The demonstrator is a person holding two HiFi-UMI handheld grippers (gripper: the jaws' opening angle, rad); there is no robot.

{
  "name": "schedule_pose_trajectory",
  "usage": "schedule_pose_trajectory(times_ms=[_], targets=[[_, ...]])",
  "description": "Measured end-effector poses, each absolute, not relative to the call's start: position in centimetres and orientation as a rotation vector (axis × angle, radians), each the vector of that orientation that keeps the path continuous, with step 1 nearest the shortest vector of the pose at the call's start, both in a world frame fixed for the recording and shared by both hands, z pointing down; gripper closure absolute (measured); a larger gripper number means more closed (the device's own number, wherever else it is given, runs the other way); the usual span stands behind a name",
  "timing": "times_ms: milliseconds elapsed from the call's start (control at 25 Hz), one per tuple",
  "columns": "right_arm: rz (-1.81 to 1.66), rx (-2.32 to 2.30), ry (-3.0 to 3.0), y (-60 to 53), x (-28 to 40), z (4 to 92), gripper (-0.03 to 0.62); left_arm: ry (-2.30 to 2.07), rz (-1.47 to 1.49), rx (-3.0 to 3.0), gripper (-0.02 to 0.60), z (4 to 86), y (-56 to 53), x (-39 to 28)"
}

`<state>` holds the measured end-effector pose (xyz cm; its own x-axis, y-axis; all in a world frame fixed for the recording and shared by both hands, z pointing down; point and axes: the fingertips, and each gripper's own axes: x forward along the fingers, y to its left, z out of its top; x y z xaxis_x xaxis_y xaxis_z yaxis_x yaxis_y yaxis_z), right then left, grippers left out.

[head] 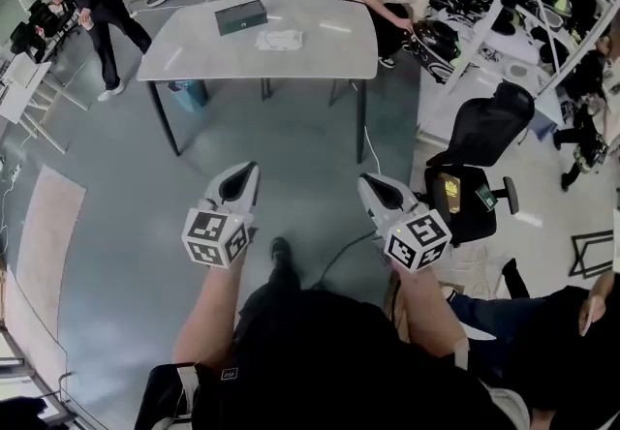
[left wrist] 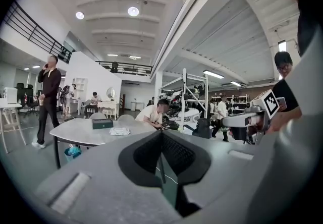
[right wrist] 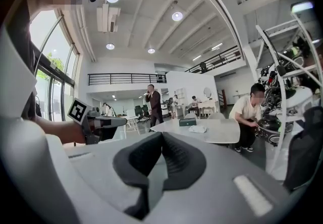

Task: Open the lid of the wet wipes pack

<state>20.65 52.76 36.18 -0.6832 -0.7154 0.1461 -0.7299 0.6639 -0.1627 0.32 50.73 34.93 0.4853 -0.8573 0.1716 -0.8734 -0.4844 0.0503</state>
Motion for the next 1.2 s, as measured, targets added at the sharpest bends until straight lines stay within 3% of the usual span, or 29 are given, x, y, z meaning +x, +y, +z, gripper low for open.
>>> schedule_pose_trajectory(times_ms=[440,1200], targets=[[0.332,1.186,-2.76,42.8,15.0,36.7,0.592,-1.459,0.159,2.591,0.572,36.1,40.0,-4.0],[0.353,1.128,-2.713,29.2,0.5,36.6,0.592,-1.443,0.146,2.54,0.572,37.6,28.1,-19.4]])
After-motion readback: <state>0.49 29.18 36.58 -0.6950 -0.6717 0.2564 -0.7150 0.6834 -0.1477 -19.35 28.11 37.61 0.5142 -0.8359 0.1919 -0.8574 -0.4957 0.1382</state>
